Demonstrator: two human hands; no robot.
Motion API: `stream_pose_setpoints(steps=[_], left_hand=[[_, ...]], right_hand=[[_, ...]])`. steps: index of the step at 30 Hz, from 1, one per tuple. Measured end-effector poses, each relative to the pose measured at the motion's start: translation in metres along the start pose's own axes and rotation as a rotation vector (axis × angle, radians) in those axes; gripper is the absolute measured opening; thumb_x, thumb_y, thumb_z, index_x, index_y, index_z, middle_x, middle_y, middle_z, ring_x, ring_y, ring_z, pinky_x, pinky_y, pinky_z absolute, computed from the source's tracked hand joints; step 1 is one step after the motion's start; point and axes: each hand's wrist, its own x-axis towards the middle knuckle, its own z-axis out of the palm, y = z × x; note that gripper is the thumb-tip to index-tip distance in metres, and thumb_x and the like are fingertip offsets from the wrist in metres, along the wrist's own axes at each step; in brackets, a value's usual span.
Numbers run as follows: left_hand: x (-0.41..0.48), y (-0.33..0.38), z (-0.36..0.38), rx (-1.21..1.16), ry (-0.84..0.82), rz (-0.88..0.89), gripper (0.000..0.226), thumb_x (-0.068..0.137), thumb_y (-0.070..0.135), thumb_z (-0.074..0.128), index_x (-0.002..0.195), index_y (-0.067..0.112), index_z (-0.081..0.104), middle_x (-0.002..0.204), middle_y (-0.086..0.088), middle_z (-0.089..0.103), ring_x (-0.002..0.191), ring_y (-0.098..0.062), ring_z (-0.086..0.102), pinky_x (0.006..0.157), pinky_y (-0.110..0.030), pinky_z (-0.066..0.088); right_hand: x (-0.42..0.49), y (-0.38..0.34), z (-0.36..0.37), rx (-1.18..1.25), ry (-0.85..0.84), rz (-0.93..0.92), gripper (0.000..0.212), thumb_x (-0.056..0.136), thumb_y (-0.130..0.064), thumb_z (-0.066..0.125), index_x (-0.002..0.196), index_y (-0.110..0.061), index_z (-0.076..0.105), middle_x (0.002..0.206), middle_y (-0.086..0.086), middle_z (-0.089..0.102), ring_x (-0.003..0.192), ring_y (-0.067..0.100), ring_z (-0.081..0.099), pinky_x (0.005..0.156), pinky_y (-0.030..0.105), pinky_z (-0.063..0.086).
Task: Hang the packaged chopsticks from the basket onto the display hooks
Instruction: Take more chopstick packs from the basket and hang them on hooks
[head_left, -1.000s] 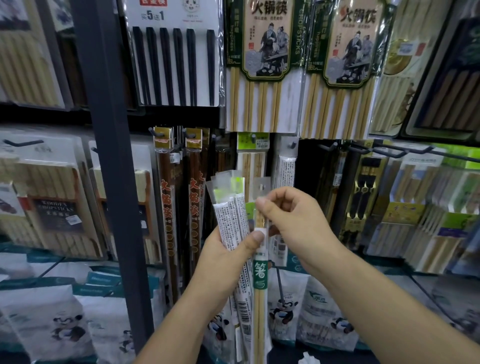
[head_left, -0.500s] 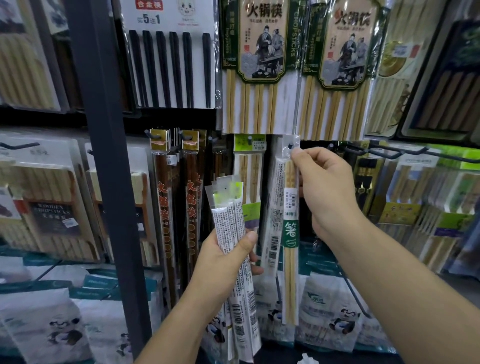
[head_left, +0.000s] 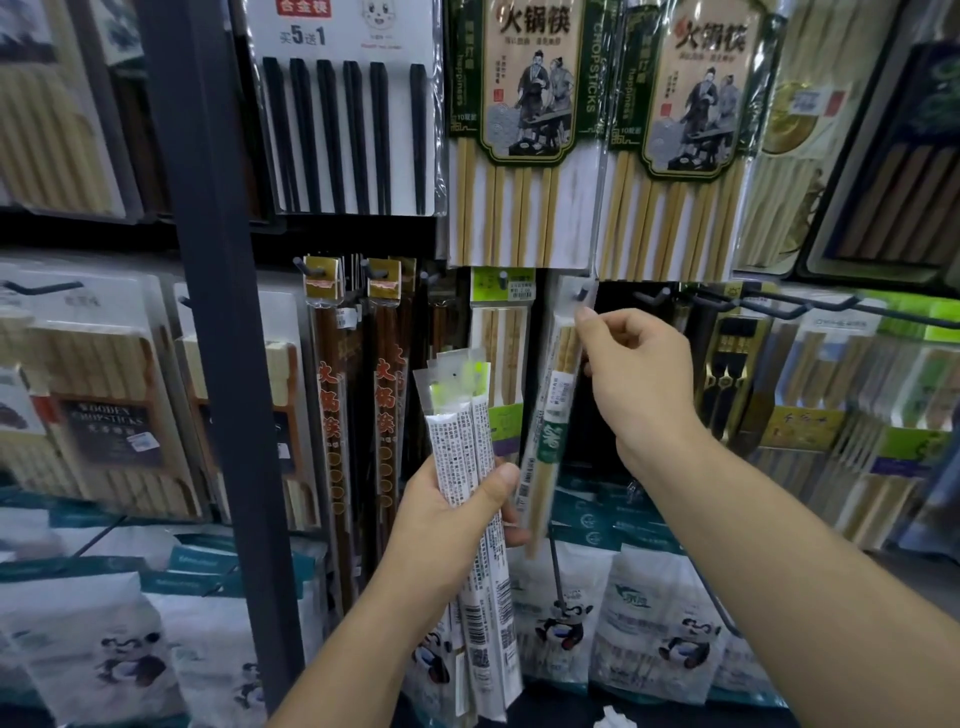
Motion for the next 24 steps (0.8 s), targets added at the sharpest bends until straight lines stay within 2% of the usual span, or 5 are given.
stream_pose_setpoints(steps=[6, 9, 12, 16, 24], left_hand=[[-0.002, 0.004, 0.001, -0.031, -0.018, -0.004, 0.022, 0.091, 0.019, 0.074, 0.106, 0.005, 0.064, 0.075, -0.014, 0.063, 0.071, -0.029, 0.065, 0.067, -0.038, 0.061], [-0.003, 0.005, 0.001, -0.039, -0.014, -0.003, 0.025, 0.089, 0.018, 0.076, 0.104, 0.004, 0.063, 0.074, -0.015, 0.064, 0.069, -0.029, 0.066, 0.066, -0.038, 0.061], [-0.002, 0.005, 0.001, -0.040, -0.021, -0.014, 0.033, 0.084, 0.022, 0.081, 0.105, 0.005, 0.063, 0.076, -0.013, 0.067, 0.070, -0.029, 0.069, 0.066, -0.040, 0.061], [-0.003, 0.006, 0.003, -0.008, -0.051, 0.003, 0.031, 0.080, 0.025, 0.083, 0.105, 0.013, 0.070, 0.084, -0.012, 0.072, 0.072, -0.029, 0.071, 0.065, -0.041, 0.061], [-0.005, 0.011, 0.005, -0.049, -0.102, 0.016, 0.027, 0.081, 0.035, 0.083, 0.103, 0.022, 0.074, 0.090, -0.011, 0.077, 0.076, -0.032, 0.074, 0.066, -0.044, 0.062]], right_hand=[[0.000, 0.014, 0.001, -0.045, 0.037, 0.059, 0.025, 0.097, -0.036, 0.066, 0.079, -0.019, 0.069, 0.071, -0.003, 0.064, 0.066, 0.007, 0.058, 0.069, 0.029, 0.050], [-0.014, 0.014, 0.000, -0.026, 0.040, 0.071, 0.024, 0.096, -0.036, 0.067, 0.079, -0.018, 0.065, 0.064, -0.009, 0.057, 0.058, 0.001, 0.051, 0.063, 0.028, 0.044], [-0.035, 0.012, 0.001, -0.012, -0.124, 0.014, 0.025, 0.094, -0.033, 0.070, 0.075, -0.017, 0.065, 0.057, -0.013, 0.053, 0.054, 0.001, 0.048, 0.058, 0.023, 0.044], [-0.058, 0.009, 0.007, 0.021, -0.410, 0.024, 0.019, 0.086, -0.034, 0.080, 0.080, -0.018, 0.071, 0.066, -0.008, 0.062, 0.060, 0.002, 0.057, 0.057, 0.015, 0.047], [-0.057, 0.011, 0.006, 0.087, -0.427, 0.121, 0.020, 0.085, -0.028, 0.082, 0.088, -0.013, 0.069, 0.075, 0.006, 0.065, 0.065, 0.011, 0.060, 0.059, 0.027, 0.052]])
